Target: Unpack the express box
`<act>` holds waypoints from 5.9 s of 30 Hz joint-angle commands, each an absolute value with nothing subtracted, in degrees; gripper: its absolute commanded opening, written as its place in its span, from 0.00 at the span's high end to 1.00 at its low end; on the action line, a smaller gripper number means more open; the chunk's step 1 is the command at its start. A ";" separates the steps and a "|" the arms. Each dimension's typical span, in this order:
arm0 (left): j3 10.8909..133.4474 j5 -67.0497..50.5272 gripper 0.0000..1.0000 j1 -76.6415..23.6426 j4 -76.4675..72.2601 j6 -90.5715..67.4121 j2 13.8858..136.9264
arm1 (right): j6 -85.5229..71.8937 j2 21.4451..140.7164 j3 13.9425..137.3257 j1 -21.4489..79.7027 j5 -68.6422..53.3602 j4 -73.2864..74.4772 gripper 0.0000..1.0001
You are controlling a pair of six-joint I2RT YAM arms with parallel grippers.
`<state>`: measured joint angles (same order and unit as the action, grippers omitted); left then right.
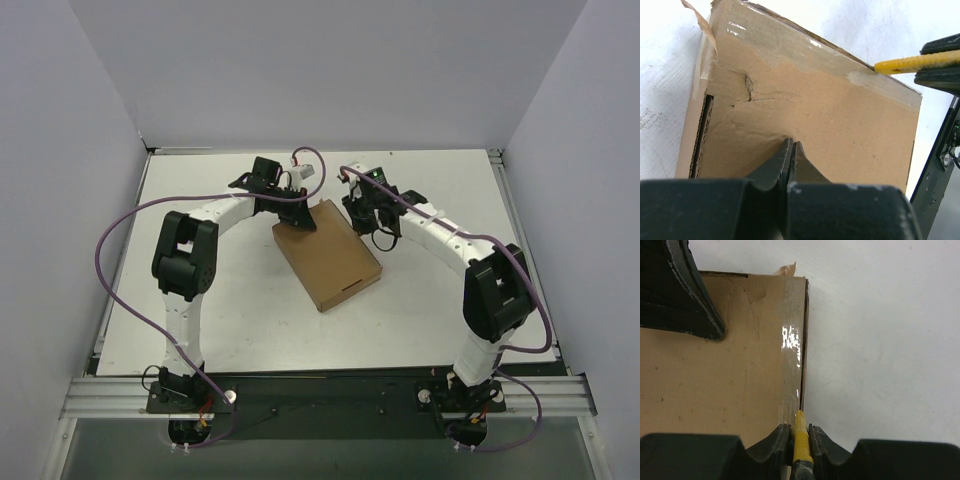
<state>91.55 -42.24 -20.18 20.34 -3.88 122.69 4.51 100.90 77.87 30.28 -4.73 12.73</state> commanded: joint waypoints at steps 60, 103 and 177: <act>86.74 -51.61 1.00 -22.33 3.68 -14.67 123.92 | 13.36 95.37 76.38 32.52 -6.15 16.70 1.00; 89.20 -40.84 1.00 -22.41 4.04 -19.69 128.50 | 2.90 82.09 68.82 34.46 -0.45 26.38 1.00; 89.48 -41.57 1.00 -14.33 45.88 17.75 117.07 | -11.87 99.76 88.15 13.27 -11.16 14.85 1.00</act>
<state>90.61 -40.93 -14.24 44.66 15.84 116.49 -12.16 101.51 88.55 13.78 -10.85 15.99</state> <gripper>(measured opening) 0.020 0.190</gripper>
